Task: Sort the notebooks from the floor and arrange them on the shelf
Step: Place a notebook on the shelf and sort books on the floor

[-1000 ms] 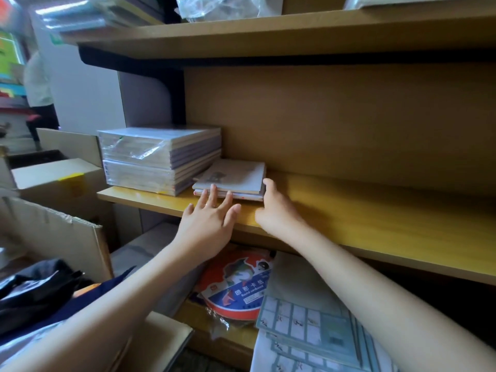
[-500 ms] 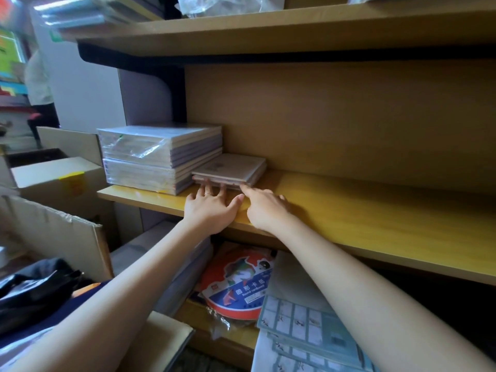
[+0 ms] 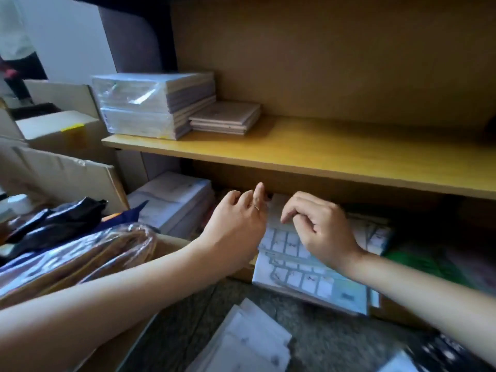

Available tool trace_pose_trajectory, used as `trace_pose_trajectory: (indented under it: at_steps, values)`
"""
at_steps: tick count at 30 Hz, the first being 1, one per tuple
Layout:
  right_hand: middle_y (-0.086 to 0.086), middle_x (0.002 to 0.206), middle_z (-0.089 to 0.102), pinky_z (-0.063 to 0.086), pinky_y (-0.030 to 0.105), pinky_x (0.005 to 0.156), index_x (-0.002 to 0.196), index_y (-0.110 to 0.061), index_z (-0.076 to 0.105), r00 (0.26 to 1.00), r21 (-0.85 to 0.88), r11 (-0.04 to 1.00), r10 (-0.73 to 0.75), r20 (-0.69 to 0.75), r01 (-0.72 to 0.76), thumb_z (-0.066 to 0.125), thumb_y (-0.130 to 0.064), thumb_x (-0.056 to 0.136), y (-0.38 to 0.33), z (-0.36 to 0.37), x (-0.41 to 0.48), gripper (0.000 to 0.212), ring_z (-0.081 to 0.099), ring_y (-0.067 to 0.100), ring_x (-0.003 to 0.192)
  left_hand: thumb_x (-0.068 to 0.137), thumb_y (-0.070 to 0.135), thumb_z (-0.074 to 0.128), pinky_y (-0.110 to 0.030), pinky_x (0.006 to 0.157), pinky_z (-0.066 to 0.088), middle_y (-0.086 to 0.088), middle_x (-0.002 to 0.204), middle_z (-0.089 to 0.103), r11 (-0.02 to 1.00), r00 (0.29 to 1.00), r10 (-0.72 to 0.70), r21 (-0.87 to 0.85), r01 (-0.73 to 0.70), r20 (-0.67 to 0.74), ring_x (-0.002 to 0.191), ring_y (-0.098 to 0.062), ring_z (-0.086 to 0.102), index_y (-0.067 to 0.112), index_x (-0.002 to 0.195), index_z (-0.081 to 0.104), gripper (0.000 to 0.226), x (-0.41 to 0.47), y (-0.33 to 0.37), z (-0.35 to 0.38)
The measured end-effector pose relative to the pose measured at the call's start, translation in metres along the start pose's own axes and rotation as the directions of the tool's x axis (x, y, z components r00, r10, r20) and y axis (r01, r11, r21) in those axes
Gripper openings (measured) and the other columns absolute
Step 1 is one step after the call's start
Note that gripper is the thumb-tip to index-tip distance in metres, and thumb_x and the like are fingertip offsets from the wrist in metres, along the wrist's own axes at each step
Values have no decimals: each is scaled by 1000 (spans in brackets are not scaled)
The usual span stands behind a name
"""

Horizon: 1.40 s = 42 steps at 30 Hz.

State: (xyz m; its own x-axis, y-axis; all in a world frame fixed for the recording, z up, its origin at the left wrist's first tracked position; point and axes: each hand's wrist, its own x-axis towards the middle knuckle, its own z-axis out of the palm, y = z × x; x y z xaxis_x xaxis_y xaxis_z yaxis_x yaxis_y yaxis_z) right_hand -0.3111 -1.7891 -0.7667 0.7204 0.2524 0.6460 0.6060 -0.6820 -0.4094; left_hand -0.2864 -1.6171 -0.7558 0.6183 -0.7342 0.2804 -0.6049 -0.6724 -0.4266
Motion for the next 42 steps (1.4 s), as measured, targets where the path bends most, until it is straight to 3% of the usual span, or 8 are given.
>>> trace_pose_trajectory:
  at_steps: [7, 13, 17, 22, 28, 34, 38, 42]
  values:
    - [-7, 54, 61, 44, 28, 55, 55, -25, 60, 804, 188, 785, 554, 216, -591, 43, -6, 73, -8, 15, -136, 31, 58, 11, 53, 94, 30, 40, -32, 81, 46, 1, 123, 56, 910, 818, 375, -339, -237, 436, 110, -23, 58, 27, 124, 50, 31, -64, 41, 2]
    - [5, 67, 62, 45, 18, 39, 78, -14, 55, 144, 104, 101, 783, 606, -989, 35, 6, 91, -10, 53, -205, 31, 55, 6, 41, 88, 37, 59, -29, 106, 30, -12, 148, 16, 714, 490, 149, -436, 548, 859, 137, -30, 25, 15, 146, 18, 74, -148, 118, 71]
    - [8, 72, 60, 49, 20, 43, 83, -14, 52, -64, 59, -160, 670, 740, -985, 46, -2, 94, -22, 72, -226, 17, 57, 8, 45, 84, 45, 61, -34, 115, 9, -15, 153, -10, 670, 448, -86, -281, 687, 890, 144, -32, -5, 12, 147, -6, 98, -196, 138, 87]
    - [11, 97, 61, 50, 29, 69, 99, -13, 57, -82, 53, -235, 528, 845, -971, 58, -9, 90, -36, 95, -228, 10, 58, 16, 75, 77, 53, 67, -39, 115, 5, -16, 153, -12, 680, 477, -124, -275, 680, 870, 143, -33, -10, 13, 147, -12, 113, -210, 129, 95]
    - [2, 82, 57, 42, 19, 60, 94, -19, 57, 0, 68, -141, 431, 902, -988, 49, 2, 90, -54, 111, -229, 22, 51, 9, 69, 64, 45, 80, -41, 113, 9, -10, 153, -1, 562, 495, -237, -298, 771, 836, 142, -31, 1, 20, 148, -1, 119, -202, 126, 103]
    - [9, 121, 59, 46, 18, 64, 125, -14, 47, 72, 109, -74, 385, 920, -991, 47, 13, 85, -49, 107, -244, 48, 55, 7, 85, 54, 29, 89, -42, 112, 21, -14, 145, 26, 320, 336, -341, -227, 920, 878, 136, -34, 22, 18, 144, 15, 117, -182, 115, 113]
    - [-4, 118, 61, 46, 21, 66, 122, -21, 49, 50, 120, -205, 317, 947, -971, 55, 4, 67, -48, 99, -250, 60, 54, 12, 90, 60, 28, 85, -40, 113, 21, -15, 143, 23, 371, 257, -296, -137, 919, 920, 135, -33, 21, 17, 143, 16, 108, -169, 115, 107]
    - [-6, 125, 61, 47, 27, 71, 125, -23, 48, 52, 148, -300, 306, 950, -942, 51, 0, 57, -48, 87, -264, 71, 56, 19, 98, 76, 15, 75, -17, 79, 35, -10, 123, 45, 280, 504, -212, -443, 852, 837, 107, -18, 44, 8, 127, 35, 65, -165, 115, 94]
